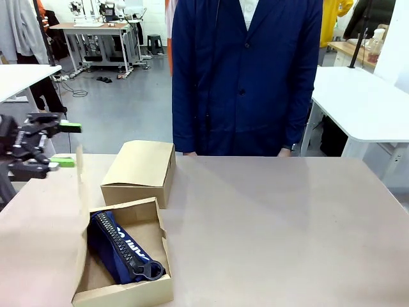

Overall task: Place items inside the box.
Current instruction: Close the lid of the Mailer Box closest to the robot.

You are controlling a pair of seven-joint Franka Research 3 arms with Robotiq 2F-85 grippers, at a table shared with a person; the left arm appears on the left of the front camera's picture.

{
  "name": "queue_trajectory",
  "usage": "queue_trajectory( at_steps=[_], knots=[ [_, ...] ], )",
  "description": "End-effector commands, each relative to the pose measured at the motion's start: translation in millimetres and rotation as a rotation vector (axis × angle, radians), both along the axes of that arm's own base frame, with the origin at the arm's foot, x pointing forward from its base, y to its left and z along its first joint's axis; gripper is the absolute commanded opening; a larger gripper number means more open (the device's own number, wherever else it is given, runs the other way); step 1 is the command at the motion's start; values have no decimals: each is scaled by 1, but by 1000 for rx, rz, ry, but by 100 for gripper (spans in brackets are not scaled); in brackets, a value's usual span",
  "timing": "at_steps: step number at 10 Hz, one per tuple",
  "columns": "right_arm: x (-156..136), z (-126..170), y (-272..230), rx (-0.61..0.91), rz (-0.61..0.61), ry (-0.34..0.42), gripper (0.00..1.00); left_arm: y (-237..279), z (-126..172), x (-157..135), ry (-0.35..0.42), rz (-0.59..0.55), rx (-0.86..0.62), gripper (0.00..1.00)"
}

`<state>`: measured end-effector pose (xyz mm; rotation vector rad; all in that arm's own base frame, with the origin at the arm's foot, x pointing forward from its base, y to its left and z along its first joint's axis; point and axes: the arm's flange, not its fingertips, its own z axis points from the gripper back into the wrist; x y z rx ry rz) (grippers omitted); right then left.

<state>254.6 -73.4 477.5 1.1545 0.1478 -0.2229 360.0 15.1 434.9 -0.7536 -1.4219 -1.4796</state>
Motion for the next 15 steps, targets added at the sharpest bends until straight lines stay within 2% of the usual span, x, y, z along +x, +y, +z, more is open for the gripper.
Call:
queue_trajectory(
  at_steps=[1,3,5,6,7,9,11,14,15],
  knots=[
    [0,5,1,18,-11,11,100,-57,-62,-64,14,-40,68,100],
    [0,5,1,18,-11,11,100,-64,-83,-68,30,-54,113,100],
    [0,5,1,18,-11,11,100,-58,-86,-70,17,-39,116,100],
    [0,5,1,18,-11,11,100,-46,-92,-76,62,-47,236,100],
    [0,5,1,18,-11,11,100,-51,-37,16,68,-61,123,100],
    [0,5,1,18,-11,11,100,-43,-42,16,79,-56,167,100],
    [0,5,1,18,-11,11,100,-60,-66,4,108,-132,173,100],
    [0,5,1,18,-11,11,100,-74,-84,-7,67,-190,263,100],
    [0,5,1,18,-11,11,100,-78,-90,-9,82,-208,269,100]
  ],
)
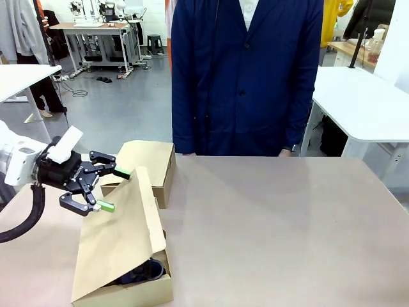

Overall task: Place items inside the box.
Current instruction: Close the lid of the Mailer Box closest to the robot.

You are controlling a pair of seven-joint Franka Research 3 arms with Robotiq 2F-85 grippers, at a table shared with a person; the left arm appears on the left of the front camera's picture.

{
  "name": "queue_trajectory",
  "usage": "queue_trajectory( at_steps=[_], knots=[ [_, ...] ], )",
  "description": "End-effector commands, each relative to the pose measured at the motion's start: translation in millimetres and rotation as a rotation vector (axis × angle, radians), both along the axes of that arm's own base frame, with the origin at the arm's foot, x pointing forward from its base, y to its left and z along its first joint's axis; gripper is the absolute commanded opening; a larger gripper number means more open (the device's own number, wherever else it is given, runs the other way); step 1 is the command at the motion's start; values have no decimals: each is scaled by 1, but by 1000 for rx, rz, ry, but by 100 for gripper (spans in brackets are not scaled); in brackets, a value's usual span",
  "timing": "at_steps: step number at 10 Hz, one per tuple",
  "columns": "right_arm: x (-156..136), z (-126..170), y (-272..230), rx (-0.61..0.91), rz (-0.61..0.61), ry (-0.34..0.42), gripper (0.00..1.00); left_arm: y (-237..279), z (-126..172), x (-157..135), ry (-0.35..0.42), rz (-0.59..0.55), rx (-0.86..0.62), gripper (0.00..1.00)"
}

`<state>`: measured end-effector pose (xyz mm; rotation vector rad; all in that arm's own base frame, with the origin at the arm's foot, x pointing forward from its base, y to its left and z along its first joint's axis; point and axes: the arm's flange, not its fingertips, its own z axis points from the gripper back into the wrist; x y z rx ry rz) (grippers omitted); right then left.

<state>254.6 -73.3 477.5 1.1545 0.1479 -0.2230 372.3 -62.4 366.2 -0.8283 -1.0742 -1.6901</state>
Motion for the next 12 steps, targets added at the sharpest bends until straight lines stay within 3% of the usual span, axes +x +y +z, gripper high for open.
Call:
queue_trajectory(
  at_steps=[1,4,8,9,11,12],
  knots=[
    [0,5,1,18,-11,11,100,-4,-30,-22,-18,-43,47,100],
    [0,5,1,18,-11,11,100,-13,-53,-18,-32,-46,141,100],
    [0,5,1,18,-11,11,100,-16,-60,-15,-33,-42,192,100],
    [0,5,1,18,-11,11,100,-12,-53,-12,-30,-31,171,100],
    [0,5,1,18,-11,11,100,8,-13,-7,-42,25,39,100],
    [0,5,1,18,-11,11,100,27,16,-7,13,51,-27,100]
  ],
)
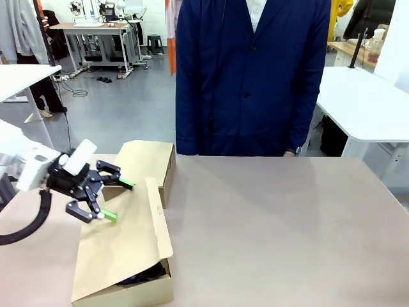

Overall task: Place items inside the box.
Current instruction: Close the lid of the Mailer Box closest to the robot.

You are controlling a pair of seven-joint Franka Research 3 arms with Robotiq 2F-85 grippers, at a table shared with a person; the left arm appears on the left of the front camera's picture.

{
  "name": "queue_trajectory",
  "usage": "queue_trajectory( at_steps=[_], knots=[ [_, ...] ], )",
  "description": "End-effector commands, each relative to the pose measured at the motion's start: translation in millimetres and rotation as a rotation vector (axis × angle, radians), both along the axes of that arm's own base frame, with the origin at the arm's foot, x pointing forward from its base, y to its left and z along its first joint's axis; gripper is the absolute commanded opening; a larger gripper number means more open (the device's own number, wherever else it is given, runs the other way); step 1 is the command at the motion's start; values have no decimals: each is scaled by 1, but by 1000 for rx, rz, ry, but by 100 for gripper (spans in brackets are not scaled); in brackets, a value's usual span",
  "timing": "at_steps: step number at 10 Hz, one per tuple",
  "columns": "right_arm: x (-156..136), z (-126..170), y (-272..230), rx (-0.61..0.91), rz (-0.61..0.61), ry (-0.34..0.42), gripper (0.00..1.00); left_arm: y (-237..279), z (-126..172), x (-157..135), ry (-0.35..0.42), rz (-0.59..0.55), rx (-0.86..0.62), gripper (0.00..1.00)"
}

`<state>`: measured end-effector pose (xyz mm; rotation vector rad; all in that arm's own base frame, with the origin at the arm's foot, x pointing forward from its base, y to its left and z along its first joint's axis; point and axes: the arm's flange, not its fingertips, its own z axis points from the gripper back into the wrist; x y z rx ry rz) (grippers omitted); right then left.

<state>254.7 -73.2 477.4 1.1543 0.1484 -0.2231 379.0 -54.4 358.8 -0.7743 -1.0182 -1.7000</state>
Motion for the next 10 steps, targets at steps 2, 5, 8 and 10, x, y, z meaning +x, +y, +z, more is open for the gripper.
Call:
queue_trajectory(
  at_steps=[2,5,8,10],
  knots=[
    [0,5,0,18,-11,10,100,60,71,-18,163,205,-191,100],
    [0,5,0,18,-11,10,100,90,91,-26,595,652,-216,100],
    [0,5,0,18,-11,10,100,117,76,-23,1170,844,-332,100],
    [0,5,0,18,-11,10,100,137,56,-13,1432,831,-440,100]
  ],
)
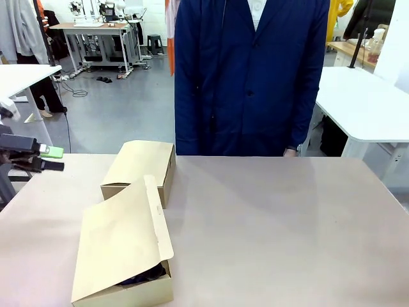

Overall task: Place items inside the box.
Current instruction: Close the lid of the Mailer Box closest to the robot.

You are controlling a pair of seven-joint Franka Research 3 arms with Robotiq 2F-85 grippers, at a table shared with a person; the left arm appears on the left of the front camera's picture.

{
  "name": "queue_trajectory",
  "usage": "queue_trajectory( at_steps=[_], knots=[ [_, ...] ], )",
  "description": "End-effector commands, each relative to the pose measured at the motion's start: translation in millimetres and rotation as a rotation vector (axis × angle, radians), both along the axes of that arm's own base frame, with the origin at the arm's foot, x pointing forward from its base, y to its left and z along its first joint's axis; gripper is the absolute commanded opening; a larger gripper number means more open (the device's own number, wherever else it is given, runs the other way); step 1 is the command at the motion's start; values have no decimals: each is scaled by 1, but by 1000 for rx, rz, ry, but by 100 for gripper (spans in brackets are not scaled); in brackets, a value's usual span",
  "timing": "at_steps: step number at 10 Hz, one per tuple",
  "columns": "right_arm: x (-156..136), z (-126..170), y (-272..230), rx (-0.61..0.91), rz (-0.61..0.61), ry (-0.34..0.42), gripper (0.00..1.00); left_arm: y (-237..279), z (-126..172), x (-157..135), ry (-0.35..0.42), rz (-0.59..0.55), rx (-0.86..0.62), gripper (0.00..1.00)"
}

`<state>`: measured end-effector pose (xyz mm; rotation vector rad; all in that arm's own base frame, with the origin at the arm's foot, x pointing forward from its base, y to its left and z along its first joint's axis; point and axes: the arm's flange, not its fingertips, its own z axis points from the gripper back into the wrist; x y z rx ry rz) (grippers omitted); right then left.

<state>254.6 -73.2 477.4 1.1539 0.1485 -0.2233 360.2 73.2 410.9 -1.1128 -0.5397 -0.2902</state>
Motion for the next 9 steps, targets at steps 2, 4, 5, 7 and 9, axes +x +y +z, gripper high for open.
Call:
queue_trajectory(
  at_steps=[2,4,5,7,9],
  knots=[
    [0,5,0,18,-11,10,100,0,0,0,0,0,0,100],
    [0,5,0,18,-11,10,100,0,0,0,0,0,0,100],
    [0,5,0,18,-11,10,100,0,0,0,0,0,0,100],
    [0,5,0,18,-11,10,100,0,0,0,0,0,0,100],
    [0,5,0,18,-11,10,100,0,0,0,0,0,0,100]
  ],
)
